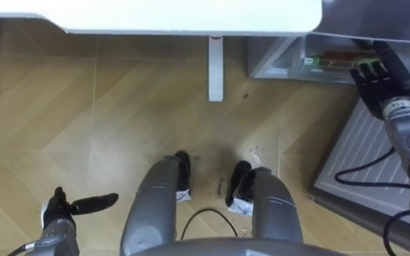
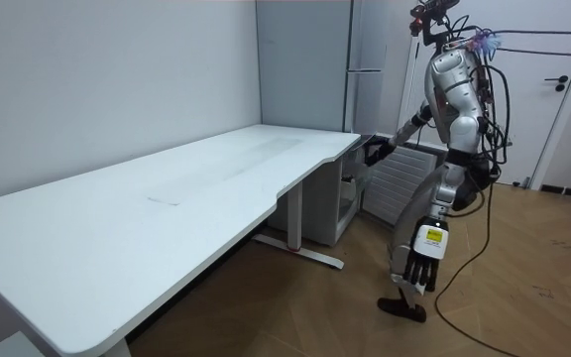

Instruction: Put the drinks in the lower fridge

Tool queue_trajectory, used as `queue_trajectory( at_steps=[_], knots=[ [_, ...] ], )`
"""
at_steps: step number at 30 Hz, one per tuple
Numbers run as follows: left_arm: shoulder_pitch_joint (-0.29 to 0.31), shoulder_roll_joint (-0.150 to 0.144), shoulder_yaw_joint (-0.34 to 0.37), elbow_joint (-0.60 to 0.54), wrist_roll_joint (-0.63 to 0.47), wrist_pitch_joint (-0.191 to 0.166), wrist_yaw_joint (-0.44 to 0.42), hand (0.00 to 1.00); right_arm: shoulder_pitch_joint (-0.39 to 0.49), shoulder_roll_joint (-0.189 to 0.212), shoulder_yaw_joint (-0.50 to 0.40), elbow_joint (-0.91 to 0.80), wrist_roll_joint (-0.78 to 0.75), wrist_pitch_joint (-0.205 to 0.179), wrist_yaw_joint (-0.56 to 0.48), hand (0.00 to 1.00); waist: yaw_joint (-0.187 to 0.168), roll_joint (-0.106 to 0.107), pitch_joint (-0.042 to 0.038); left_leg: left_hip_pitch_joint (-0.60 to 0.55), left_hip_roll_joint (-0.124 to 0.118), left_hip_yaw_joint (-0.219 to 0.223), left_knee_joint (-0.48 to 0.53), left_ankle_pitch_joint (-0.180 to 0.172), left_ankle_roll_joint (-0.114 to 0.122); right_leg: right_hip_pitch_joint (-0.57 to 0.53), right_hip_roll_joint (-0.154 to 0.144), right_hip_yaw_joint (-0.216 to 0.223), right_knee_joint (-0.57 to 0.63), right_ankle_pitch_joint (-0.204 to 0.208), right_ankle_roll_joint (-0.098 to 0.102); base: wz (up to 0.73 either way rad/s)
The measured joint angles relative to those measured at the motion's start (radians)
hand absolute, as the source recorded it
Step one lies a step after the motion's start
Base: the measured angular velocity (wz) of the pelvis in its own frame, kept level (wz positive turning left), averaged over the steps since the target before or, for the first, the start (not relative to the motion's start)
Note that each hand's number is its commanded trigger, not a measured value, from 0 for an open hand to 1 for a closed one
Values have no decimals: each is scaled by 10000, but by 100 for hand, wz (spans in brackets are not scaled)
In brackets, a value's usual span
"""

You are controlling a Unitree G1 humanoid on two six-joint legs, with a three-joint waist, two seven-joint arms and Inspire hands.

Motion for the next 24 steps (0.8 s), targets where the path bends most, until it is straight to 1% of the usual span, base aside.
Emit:
queue_trajectory(
  at_steps=[1, 5, 8, 12, 15, 19, 20, 22, 24],
  knots=[
    [96, 0, 3, -30, -36, 3, -10, 0, 166, 0, 3, -240, -115, 0, 19, 0, -8, 17, -1, 22, 10, 0, 5, -3, -5, 23, 5, -3, -2, 3, -6, -3],
    [166, -2, 2, -50, -56, 139, -26, 0, 395, 2, 5, -282, -295, 0, 74, 0, 69, 58, 3, 19, 66, 10, 36, -5, -9, 25, 37, -5, -2, 8, -18, 0],
    [283, -7, 1, -50, -56, 181, -160, 0, 486, 3, 5, -282, -296, 0, 73, 0, 71, 142, 8, 22, 67, 22, 49, -4, -9, 24, 42, 10, 13, 12, -24, 0],
    [308, -14, -5, 131, -72, 183, -300, 0, 659, 8, 4, -672, -625, -112, -73, 0, 21, 176, 10, 47, 72, 73, 14, -4, -11, -40, 73, 143, 30, 13, -20, -4],
    [302, -18, 4, 136, -70, 144, -320, 0, 927, 33, 5, -1115, -776, -393, -409, 0, -47, 186, 7, 46, 93, 72, 10, -9, -23, -7, 106, 134, -26, 20, -17, -2],
    [306, -157, 2, 361, -88, 122, -360, 0, 1239, 65, 5, -1023, -1070, -457, -1015, 0, -181, 209, 8, 301, 87, 56, -166, -21, -33, 323, 147, 80, -307, 63, 30, 1],
    [313, -158, 2, 359, -84, 122, -358, 0, 1258, 64, 5, -979, -1104, -482, -1102, 0, -204, 209, 8, 327, 86, 60, -185, -21, -33, 351, 149, 79, -331, 66, 32, 0],
    [312, -155, 4, 325, -78, 48, -338, 0, 1426, 63, 5, -947, -1312, -649, -1389, 0, -228, 211, 8, 349, 83, 54, -234, -22, -34, 387, 160, 68, -395, 70, 41, 0],
    [314, -156, 4, 308, -84, 14, -270, 0, 1508, 58, -3, -954, -1541, -697, -1693, 0, -283, 218, 10, 338, 84, 59, -243, -25, -37, 373, 161, 71, -396, 68, 42, 0]
  ],
)
